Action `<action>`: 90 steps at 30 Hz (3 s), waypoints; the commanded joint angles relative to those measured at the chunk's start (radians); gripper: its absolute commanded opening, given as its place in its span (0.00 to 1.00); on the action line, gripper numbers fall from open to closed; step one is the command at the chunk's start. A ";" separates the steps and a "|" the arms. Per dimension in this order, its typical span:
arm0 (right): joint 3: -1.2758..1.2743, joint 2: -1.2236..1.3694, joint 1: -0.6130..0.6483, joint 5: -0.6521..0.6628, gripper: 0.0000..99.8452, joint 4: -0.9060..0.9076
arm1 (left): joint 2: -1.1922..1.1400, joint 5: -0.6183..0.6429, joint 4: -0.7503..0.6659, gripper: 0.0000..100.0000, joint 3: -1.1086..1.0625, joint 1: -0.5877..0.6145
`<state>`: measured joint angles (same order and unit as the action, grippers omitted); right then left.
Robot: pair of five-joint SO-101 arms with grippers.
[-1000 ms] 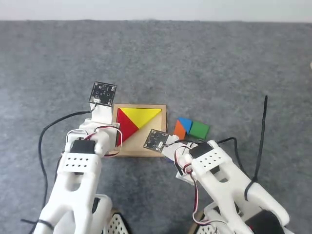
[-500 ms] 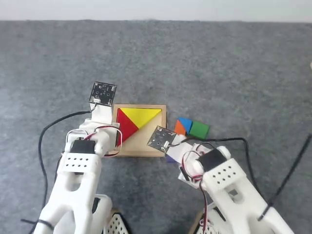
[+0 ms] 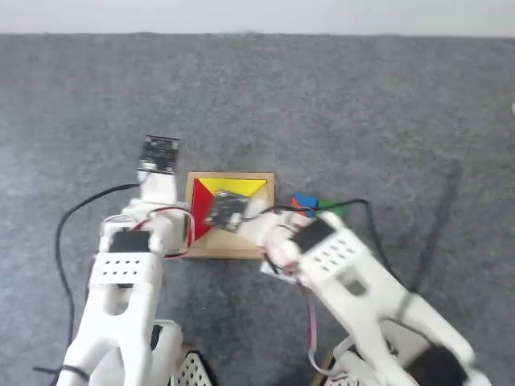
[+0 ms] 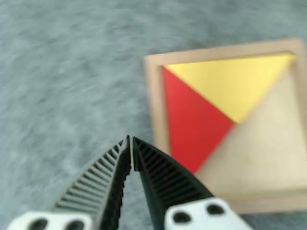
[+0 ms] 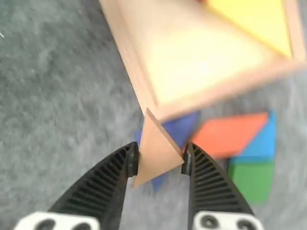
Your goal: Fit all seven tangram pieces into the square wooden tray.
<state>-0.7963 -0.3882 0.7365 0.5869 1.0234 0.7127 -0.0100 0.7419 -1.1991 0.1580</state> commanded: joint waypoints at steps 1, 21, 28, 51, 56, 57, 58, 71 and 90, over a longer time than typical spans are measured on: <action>0.183 0.194 0.019 0.048 0.11 -0.047 | 0.032 0.026 0.021 0.01 0.064 0.123; 0.592 0.599 0.119 0.157 0.27 -0.041 | 0.032 0.106 0.018 0.01 0.096 0.284; 0.597 0.581 0.116 0.152 0.30 -0.012 | 0.032 0.106 0.002 0.01 0.091 0.284; 0.359 0.542 -0.015 -0.138 0.01 -0.294 | 0.031 0.104 -0.002 0.01 0.088 0.279; 0.430 0.611 0.005 -0.135 0.01 -0.294 | 0.031 0.103 -0.002 0.01 0.088 0.279; 0.442 0.619 0.005 -0.135 0.01 -0.295 | 0.031 0.103 -0.002 0.01 0.088 0.279; 0.451 0.625 0.007 -0.133 0.01 -0.295 | 0.031 0.103 -0.002 0.01 0.088 0.279; 0.463 0.627 0.150 -0.091 0.01 -0.295 | 0.031 0.103 -0.003 0.01 0.088 0.279; 0.494 0.518 0.165 -0.284 0.01 -0.199 | 0.031 0.106 -0.017 0.01 0.079 0.284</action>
<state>-0.3452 0.2409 0.8930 0.3153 0.7764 0.7142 0.0852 0.7511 -1.1561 0.4358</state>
